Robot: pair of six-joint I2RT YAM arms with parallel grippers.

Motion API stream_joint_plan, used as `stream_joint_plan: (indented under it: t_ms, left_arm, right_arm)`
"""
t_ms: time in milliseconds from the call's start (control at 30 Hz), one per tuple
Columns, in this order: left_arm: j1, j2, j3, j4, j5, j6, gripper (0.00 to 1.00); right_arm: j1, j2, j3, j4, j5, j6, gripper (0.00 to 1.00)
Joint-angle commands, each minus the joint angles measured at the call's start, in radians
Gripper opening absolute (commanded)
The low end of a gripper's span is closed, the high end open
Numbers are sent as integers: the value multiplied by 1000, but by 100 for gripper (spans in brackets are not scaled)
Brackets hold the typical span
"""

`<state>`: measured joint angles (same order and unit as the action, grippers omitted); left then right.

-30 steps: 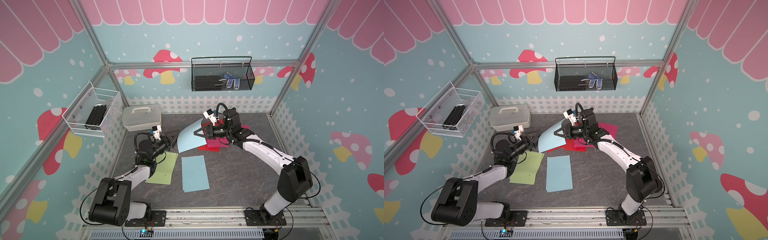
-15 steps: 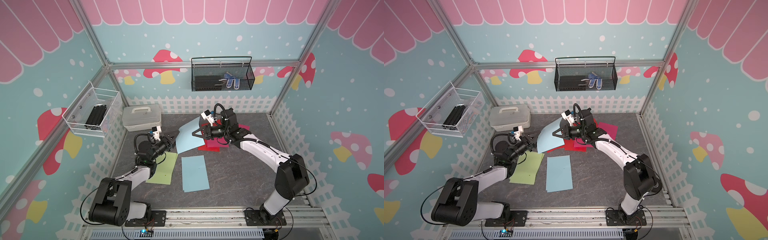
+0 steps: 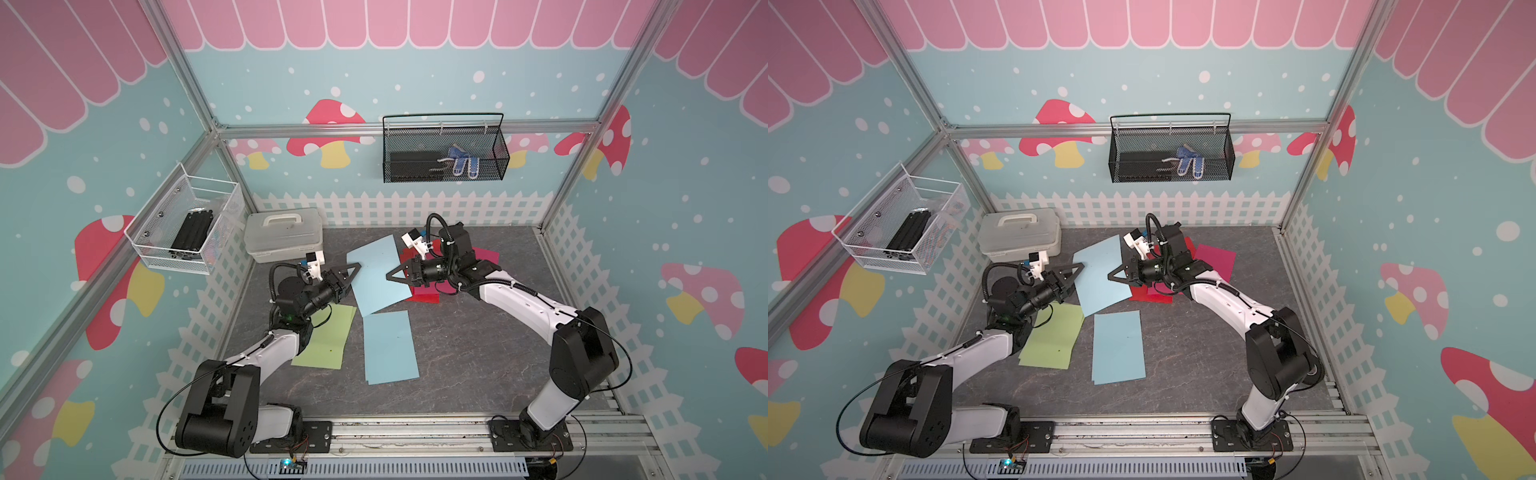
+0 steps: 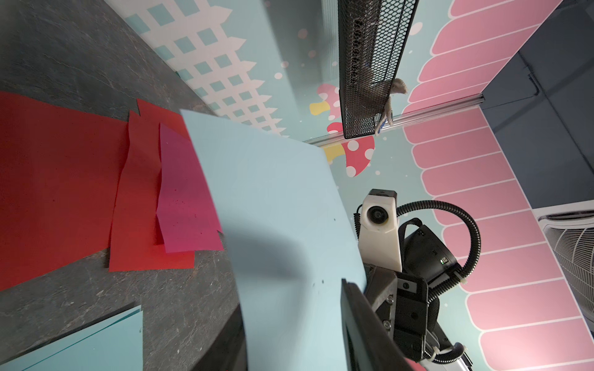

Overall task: Sort the scattered colored papers by color
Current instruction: Pick up the colored paper from the center of the board.

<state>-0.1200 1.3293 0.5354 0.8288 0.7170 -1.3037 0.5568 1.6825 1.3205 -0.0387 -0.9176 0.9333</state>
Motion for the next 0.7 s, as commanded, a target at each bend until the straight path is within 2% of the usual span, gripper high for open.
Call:
stream_joint_plan:
  t_ms: [0,267,367,467,533,600,667]
  left_arm:
    - [3,-28,29,-23,25,26,41]
    - [4,-66,31,-86,31,58,24]
    - [3,-80,31,-107,38,68,22]
    - [4,-99,43,-167,38,105,16]
    - [3,-105,53,-206,38,131,9]
    - [3,-104,59,-232,39,148,1]
    - [3,-100,62,-240,42,153,0]
  right_arm:
    - [6,-7,-17,-34,-12,-32,0]
    - [6,2,-5,-56,-12,-36,0]
    - [5,11,0,-56,-12,-30,1]
    - [6,13,-2,-56,-12,-27,7]
    - [5,7,-7,-56,-12,-25,18]
    - [6,2,-13,-58,-12,-26,21]
    - [5,-3,-17,-57,-12,-25,25]
